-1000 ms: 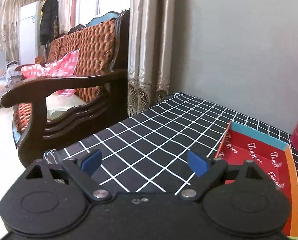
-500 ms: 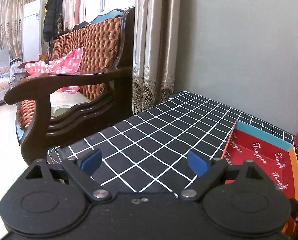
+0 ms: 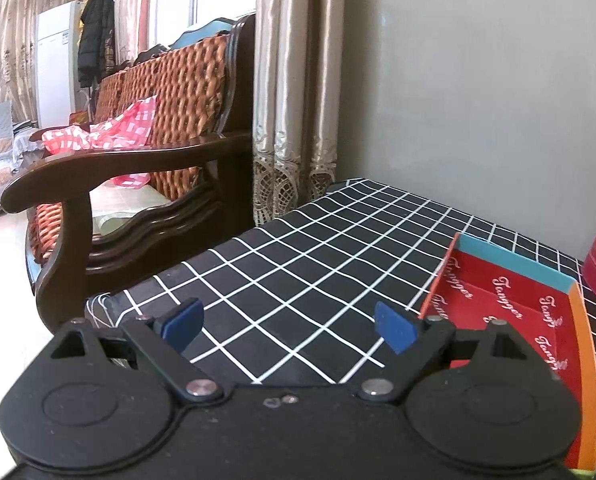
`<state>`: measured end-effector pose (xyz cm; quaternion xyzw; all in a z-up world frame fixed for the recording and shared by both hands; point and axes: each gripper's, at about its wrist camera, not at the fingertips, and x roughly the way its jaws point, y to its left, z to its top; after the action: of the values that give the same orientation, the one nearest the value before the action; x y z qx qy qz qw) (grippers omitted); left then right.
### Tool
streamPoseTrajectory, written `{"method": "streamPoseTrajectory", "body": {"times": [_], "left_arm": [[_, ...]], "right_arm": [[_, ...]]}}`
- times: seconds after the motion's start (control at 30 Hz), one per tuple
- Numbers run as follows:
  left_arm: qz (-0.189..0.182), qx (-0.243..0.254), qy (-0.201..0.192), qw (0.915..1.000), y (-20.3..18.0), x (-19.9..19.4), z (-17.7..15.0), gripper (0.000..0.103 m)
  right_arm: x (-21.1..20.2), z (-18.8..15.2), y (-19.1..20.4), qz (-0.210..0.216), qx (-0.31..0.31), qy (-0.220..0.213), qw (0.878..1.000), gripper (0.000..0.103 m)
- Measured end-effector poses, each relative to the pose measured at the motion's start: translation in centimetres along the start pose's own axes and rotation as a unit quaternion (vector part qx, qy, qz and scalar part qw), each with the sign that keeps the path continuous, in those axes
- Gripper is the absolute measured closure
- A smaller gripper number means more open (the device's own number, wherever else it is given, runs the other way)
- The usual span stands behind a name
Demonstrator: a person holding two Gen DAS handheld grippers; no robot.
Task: Organize fruits
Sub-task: 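Carry the carrot slice into the box and open the right gripper, then move the left gripper to the small carrot chunk and close on it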
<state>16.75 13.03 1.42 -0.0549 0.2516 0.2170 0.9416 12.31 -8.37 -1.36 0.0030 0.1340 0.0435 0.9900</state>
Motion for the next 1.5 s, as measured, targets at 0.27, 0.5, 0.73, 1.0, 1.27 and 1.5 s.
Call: {"method": "streamPoseTrajectory", "body": {"times": [0.27, 0.5, 0.73, 1.0, 1.27, 1.5], "left_arm": [[-0.035, 0.027, -0.017, 0.9989, -2.9, -1.5, -0.7, 0.017], [-0.09, 0.065, -0.045, 0.9928, -7.0, -3.8, -1.8, 0.016], [-0.147, 0.108, -0.066, 0.981, -11.1, -6.2, -3.6, 0.016], [-0.189, 0.168, -0.093, 0.963, -15.7, -8.5, -6.4, 0.015], [-0.186, 0.214, -0.095, 0.9541, -19.4, -8.5, -8.9, 0.015], [-0.166, 0.223, -0.075, 0.9576, -21.2, -7.0, -9.7, 0.015]], "right_arm": [[-1.7, 0.3, -3.7, -0.121, 0.028, -0.021, 0.992, 0.0], [-2.6, -0.2, -7.3, -0.222, 0.047, -0.002, 0.974, 0.0], [-3.4, -1.2, -10.9, -0.302, 0.061, 0.027, 0.951, 0.0], [-5.3, -2.3, -13.4, -0.362, 0.05, 0.047, 0.93, 0.0], [-6.5, -3.1, -15.4, -0.387, 0.049, 0.06, 0.919, 0.0], [-7.7, -3.0, -16.6, -0.386, 0.067, 0.053, 0.919, 0.0]]}}
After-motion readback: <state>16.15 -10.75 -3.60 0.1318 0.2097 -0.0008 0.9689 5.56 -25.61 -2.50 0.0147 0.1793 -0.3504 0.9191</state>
